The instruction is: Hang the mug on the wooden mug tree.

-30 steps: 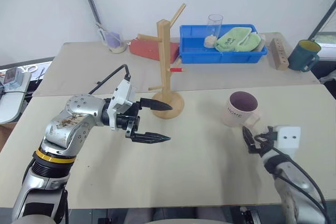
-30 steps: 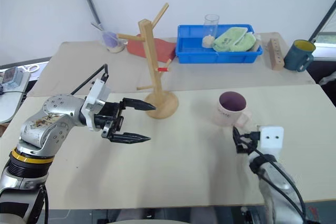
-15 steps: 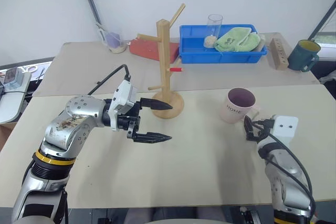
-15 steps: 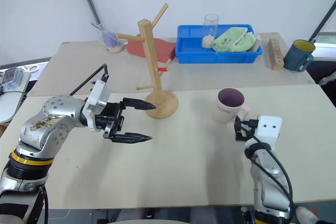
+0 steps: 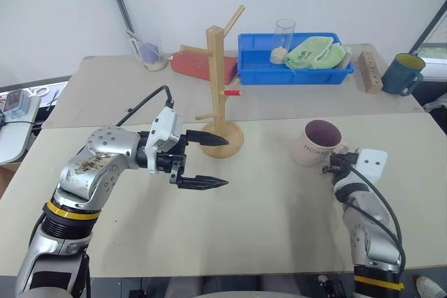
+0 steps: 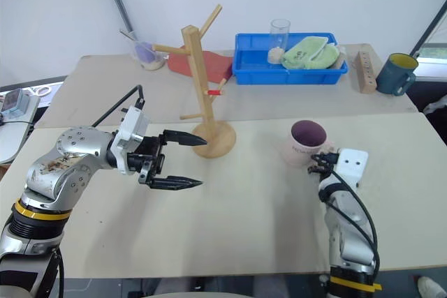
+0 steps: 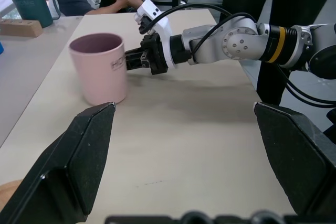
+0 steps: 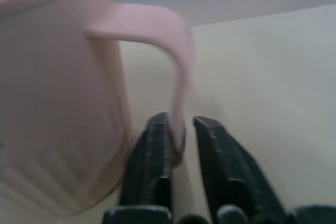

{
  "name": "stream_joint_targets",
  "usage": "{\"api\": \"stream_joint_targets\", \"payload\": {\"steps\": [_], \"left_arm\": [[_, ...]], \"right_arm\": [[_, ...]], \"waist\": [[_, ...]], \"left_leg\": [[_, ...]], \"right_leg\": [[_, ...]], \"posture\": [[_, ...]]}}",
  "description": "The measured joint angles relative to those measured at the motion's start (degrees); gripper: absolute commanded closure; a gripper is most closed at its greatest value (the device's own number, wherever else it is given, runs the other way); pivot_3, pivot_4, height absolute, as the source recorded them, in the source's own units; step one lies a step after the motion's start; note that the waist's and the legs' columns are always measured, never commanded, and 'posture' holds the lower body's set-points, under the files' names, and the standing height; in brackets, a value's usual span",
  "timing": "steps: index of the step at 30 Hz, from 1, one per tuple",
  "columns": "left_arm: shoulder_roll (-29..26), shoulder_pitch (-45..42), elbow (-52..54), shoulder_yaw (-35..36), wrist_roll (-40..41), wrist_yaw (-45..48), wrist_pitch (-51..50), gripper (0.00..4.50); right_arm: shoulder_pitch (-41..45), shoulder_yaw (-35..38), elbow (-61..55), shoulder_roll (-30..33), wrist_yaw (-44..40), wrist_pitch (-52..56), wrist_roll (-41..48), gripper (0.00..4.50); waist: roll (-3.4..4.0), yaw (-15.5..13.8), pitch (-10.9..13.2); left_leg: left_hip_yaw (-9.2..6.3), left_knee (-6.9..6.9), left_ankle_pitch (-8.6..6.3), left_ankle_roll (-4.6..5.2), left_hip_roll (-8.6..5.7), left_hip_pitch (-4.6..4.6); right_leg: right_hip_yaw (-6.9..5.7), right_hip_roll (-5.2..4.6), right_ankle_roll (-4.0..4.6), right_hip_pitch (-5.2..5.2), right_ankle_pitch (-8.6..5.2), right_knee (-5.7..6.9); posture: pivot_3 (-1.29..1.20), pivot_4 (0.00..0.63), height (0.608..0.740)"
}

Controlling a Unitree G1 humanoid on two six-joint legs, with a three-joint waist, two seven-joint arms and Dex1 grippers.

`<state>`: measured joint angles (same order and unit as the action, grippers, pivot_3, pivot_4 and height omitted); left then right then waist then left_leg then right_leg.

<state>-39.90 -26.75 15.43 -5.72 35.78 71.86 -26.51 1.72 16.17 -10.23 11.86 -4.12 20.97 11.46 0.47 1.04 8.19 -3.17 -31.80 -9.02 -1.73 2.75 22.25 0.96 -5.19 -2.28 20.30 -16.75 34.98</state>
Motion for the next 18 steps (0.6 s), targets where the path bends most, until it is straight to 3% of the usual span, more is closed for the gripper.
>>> {"api": "stream_joint_targets", "payload": {"steps": [3, 7, 11, 14, 18], "left_arm": [[-0.34, 0.13, -0.03, 0.95, 0.07, -1.07, -0.09, 0.0], [-2.0, 2.63, -0.33, 5.18, 0.29, -3.45, -1.11, 0.0], [-5.14, 9.21, -1.15, 11.72, 1.47, -4.37, -2.3, 0.0], [-5.53, 10.31, -2.78, 16.81, 3.55, -5.22, -2.7, 0.0], [-5.98, 11.62, -2.72, 22.37, 7.33, -6.14, -4.73, 0.0]], "right_arm": [[0.0, -1.98, -0.9, 2.59, -2.6, -0.21, -0.51, 4.48], [2.3, -6.93, -5.84, 11.6, -8.3, -0.18, -4.17, 4.48], [15.17, -16.01, -8.87, 26.48, -20.89, -0.35, -9.77, 4.48], [25.35, -21.85, -8.88, 30.85, -29.28, -1.99, -11.54, 4.48], [38.67, -29.74, -3.72, 31.38, -39.21, -3.71, -13.38, 4.48]], "waist": [[0.02, 0.13, 0.0], [0.08, 0.5, 0.01], [0.05, 1.57, 0.09], [-0.14, 1.41, 0.18], [-0.17, 1.21, 0.19]], "left_leg": [[0.02, -0.01, 0.01, 0.01, 0.0, 0.0], [0.03, -0.01, 0.01, 0.01, 0.0, -0.07], [-0.03, 0.02, 0.0, 0.01, 0.03, -0.17], [-0.05, 0.1, -0.05, -0.03, 0.12, -0.24], [0.08, 0.08, -0.04, -0.03, 0.11, -0.19]], "right_leg": [[0.03, -0.01, 0.0, 0.02, 0.0, -0.02], [0.05, -0.01, 0.0, 0.08, 0.0, -0.01], [0.01, -0.01, 0.02, 0.2, 0.01, -0.01], [-0.13, -0.01, 0.03, 0.24, 0.0, 0.0], [-0.1, -0.07, 0.04, 0.19, 0.01, -0.03]], "posture": [[0.0, 0.15, 0.72], [0.0, 0.15, 0.72], [0.0, 0.15, 0.72], [0.0, 0.15, 0.72], [0.0, 0.15, 0.72]]}}
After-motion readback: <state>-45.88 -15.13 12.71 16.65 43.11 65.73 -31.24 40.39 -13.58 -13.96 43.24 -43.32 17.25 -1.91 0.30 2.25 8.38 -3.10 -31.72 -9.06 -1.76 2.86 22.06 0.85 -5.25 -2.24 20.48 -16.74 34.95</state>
